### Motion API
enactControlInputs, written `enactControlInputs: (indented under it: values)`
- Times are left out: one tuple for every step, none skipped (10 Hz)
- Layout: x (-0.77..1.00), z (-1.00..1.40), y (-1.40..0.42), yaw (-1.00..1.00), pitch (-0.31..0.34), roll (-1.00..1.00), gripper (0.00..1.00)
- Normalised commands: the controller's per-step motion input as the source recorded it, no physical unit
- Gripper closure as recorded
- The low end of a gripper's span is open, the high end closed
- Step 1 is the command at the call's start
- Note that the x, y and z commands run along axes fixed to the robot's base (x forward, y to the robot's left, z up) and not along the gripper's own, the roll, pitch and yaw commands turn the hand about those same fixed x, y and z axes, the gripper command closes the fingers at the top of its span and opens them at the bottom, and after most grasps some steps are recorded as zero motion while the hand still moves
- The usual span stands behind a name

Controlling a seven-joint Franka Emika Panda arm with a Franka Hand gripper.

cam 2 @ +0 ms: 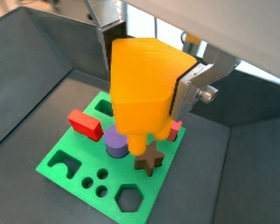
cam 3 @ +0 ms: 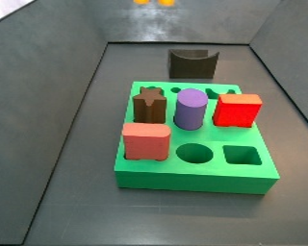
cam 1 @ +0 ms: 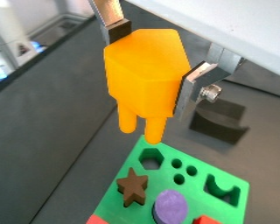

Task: Pick up the 3 prong object. Move up. Move to above the board. Insert the 3 prong object.
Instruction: Insert the 3 prong object.

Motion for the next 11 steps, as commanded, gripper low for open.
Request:
enactControlInputs:
  values:
    - [0.31,-0.29,0.17,-0.87,0.000,0.00,1.00]
    - [0.30,-0.35,0.16,-0.88,0.000,0.00,1.00]
    - [0.29,-0.39,0.15,-0.89,0.000,0.00,1.00]
    - [0.27,-0.41,0.14,-0.91,0.000,0.00,1.00]
    - [0.18,-0.45,0.09,-0.97,0.000,0.00,1.00]
    - [0.09,-0.52,0.03,-1.00,0.000,0.00,1.00]
    - [0.00,-0.62,0.00,-1.00,0.000,0.00,1.00]
    - [0.00,-0.68,0.00,-1.00,0.000,0.00,1.00]
    - [0.00,-0.68,0.00,-1.00,0.000,0.00,1.00]
    - [0.00,-0.63,0.00,-1.00,0.000,0.00,1.00]
    - [0.24,-0.40,0.09,-0.92,-0.057,-0.05,1.00]
